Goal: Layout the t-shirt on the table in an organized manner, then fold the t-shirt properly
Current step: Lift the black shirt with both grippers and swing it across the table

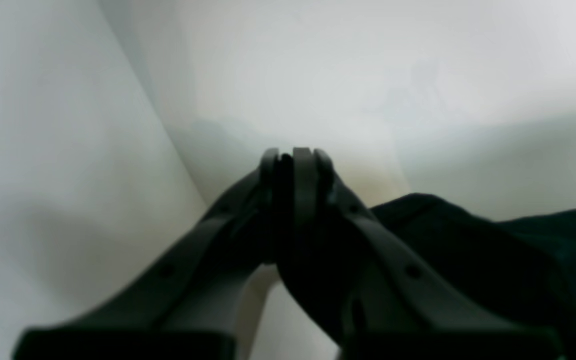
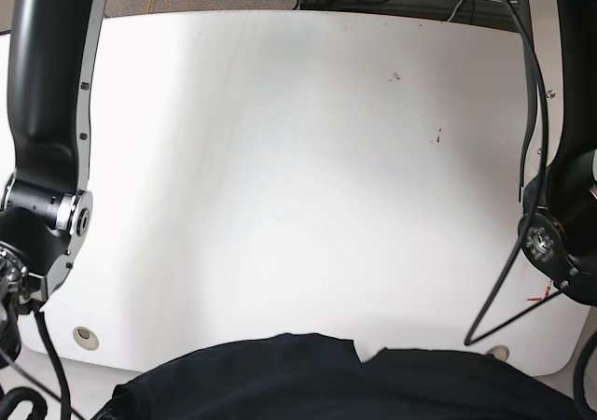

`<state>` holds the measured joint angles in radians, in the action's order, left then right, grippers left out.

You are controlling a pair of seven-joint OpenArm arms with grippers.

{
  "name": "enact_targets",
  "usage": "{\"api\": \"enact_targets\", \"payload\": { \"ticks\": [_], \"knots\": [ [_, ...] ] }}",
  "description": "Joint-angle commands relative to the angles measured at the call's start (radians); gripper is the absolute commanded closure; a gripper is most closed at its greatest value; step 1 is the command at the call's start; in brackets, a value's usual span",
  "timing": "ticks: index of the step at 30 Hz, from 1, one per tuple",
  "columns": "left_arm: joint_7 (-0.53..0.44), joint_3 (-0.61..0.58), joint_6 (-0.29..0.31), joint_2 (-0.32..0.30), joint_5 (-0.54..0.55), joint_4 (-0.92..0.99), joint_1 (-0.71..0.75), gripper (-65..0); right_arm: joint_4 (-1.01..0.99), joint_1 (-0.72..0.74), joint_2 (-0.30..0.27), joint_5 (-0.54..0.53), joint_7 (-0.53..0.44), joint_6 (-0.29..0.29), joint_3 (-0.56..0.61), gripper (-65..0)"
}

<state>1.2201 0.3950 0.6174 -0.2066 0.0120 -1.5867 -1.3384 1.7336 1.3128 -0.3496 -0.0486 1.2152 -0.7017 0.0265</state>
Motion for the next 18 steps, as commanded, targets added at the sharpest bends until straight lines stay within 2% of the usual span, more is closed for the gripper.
{"api": "enact_targets", "payload": {
  "ticks": [1,5,9,12,15,18],
  "knots": [
    [-0.016,0.014,0.000,0.000,0.012,-0.033,0.029,-0.3,0.041,-0.035,-0.012,0.008,-0.008,0.004,-0.006,-0.5],
    [-0.016,0.046,0.002,0.005,0.012,-0.067,0.132,-0.3,0.110,-0.189,-0.039,0.006,-0.008,0.004,-0.038,-0.3],
    [-0.016,0.057,0.003,0.002,0.013,-0.106,0.244,-0.3,0.180,-0.359,-0.039,0.006,-0.008,0.004,-0.086,-0.3],
    [-0.016,0.074,0.031,0.002,0.013,-0.145,0.354,-0.3,0.227,-0.514,-0.039,0.006,-0.010,0.004,-0.125,-0.3],
    [-0.016,0.107,0.062,0.006,0.013,-0.182,0.445,-0.3,0.251,-0.642,-0.033,0.005,-0.016,0.004,-0.158,-0.3],
    [-0.016,0.138,0.081,0.006,0.013,-0.211,0.546,-0.3,0.262,-0.770,-0.003,0.005,-0.039,0.004,-0.191,-0.3]
  ]
}}
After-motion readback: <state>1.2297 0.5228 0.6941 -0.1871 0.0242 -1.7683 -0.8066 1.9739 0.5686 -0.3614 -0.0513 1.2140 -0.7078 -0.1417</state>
